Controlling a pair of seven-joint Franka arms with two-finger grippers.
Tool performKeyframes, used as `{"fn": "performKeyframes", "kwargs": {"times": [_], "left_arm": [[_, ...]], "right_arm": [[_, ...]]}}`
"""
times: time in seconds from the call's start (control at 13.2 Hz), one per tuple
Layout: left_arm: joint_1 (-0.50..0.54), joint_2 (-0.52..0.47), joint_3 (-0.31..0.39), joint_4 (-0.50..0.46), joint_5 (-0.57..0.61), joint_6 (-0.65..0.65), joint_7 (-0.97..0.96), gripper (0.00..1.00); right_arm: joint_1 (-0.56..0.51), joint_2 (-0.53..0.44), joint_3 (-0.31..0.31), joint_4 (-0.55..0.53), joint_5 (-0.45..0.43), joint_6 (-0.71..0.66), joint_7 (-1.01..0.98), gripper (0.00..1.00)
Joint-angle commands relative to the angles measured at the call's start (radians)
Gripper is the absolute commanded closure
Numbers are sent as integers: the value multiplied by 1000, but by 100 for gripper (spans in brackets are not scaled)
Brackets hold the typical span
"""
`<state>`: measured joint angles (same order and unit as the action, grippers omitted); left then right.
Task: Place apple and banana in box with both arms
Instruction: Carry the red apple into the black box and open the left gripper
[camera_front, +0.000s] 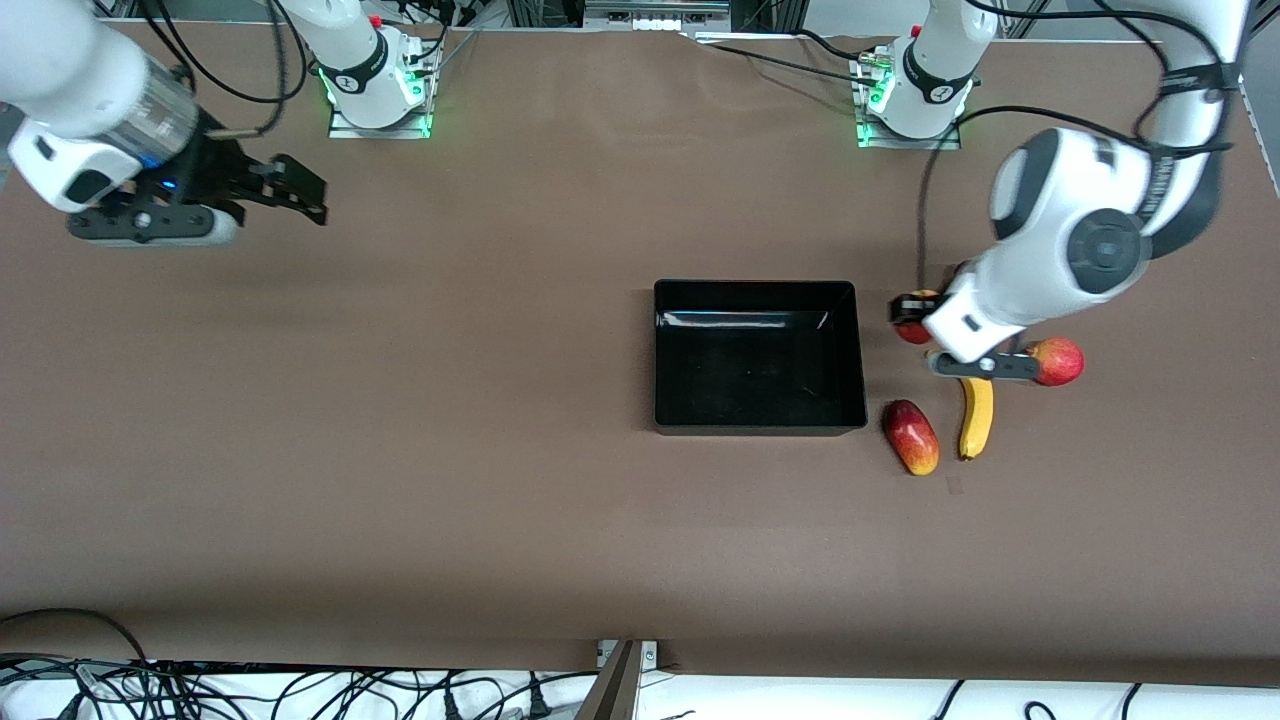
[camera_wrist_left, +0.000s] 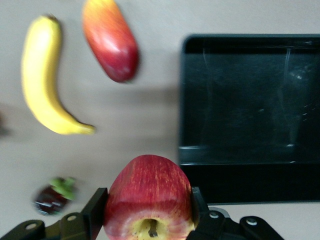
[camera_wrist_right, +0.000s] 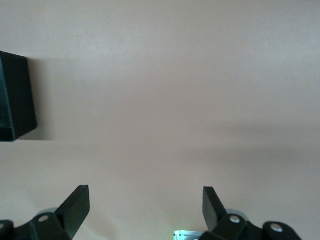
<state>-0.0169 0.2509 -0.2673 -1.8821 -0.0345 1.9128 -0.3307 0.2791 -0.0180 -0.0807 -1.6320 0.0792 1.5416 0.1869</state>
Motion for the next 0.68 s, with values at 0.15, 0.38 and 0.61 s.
{"fn": "performKeyframes", "kwargs": {"times": [0.15, 0.38, 0.61], "left_arm": [[-37, 191, -56, 29, -7, 156, -198, 70], [-63, 237, -56, 29, -7, 170, -220, 63], [-81, 287, -58, 29, -7, 213, -220, 62]], "right_arm": [[-297, -11, 200, -14, 1, -3, -139, 0], [-298, -10, 197, 14, -3, -5, -133, 0], [-294, -5, 202, 29, -61, 5, -129, 0]]}}
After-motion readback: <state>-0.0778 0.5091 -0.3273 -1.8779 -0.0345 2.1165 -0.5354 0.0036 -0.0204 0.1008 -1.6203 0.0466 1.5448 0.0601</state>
